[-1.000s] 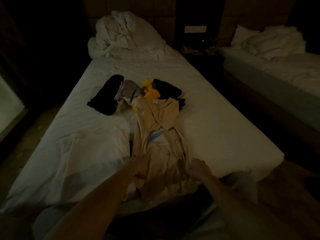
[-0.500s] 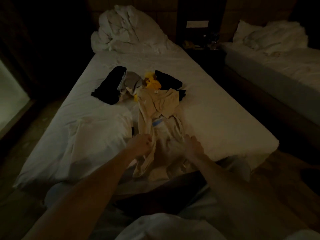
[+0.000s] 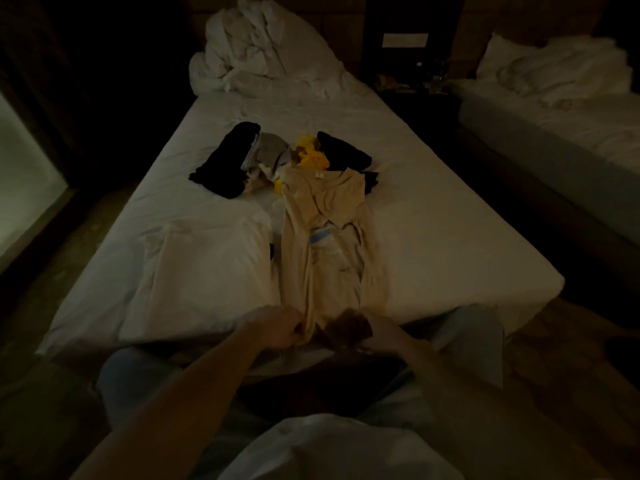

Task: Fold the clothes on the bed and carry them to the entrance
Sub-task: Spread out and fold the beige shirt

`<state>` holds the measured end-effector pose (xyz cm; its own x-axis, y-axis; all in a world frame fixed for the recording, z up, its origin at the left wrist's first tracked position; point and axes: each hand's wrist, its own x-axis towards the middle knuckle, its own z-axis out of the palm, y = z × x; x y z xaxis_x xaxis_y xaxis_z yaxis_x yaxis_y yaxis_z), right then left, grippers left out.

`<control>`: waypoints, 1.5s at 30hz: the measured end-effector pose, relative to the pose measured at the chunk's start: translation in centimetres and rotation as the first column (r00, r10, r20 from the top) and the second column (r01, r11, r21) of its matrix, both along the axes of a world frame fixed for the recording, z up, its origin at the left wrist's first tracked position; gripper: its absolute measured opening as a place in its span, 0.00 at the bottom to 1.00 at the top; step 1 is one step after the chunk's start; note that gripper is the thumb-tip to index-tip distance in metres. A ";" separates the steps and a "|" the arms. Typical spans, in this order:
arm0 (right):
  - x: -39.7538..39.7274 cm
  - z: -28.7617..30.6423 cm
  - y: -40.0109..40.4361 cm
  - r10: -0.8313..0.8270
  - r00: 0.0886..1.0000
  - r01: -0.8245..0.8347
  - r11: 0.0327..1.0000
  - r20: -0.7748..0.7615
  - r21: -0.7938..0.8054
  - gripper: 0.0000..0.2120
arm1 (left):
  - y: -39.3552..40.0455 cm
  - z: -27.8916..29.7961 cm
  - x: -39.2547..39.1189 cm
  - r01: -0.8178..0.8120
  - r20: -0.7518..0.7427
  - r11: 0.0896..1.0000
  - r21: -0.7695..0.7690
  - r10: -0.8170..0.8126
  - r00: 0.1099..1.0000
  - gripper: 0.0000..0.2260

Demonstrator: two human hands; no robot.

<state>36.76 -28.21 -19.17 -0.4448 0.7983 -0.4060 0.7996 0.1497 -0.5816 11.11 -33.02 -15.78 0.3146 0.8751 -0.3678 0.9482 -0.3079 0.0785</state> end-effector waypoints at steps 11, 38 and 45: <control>2.7 -0.3 1.0 0.380 0.472 -0.862 0.389 0.795 0.326 0.22 | -0.3 -0.9 -2.1 0.634 -0.466 0.751 0.186 -0.501 0.729 0.30; -1.4 9.8 10.3 -0.279 0.749 0.448 0.881 -0.601 0.149 0.13 | 10.9 6.6 -0.3 -0.547 0.795 0.606 -0.577 0.571 -0.205 0.17; -3.8 14.5 17.5 -0.300 0.645 0.481 0.874 -0.703 0.069 0.12 | 16.9 10.2 -3.6 -0.370 0.733 0.638 -0.675 0.639 -0.234 0.40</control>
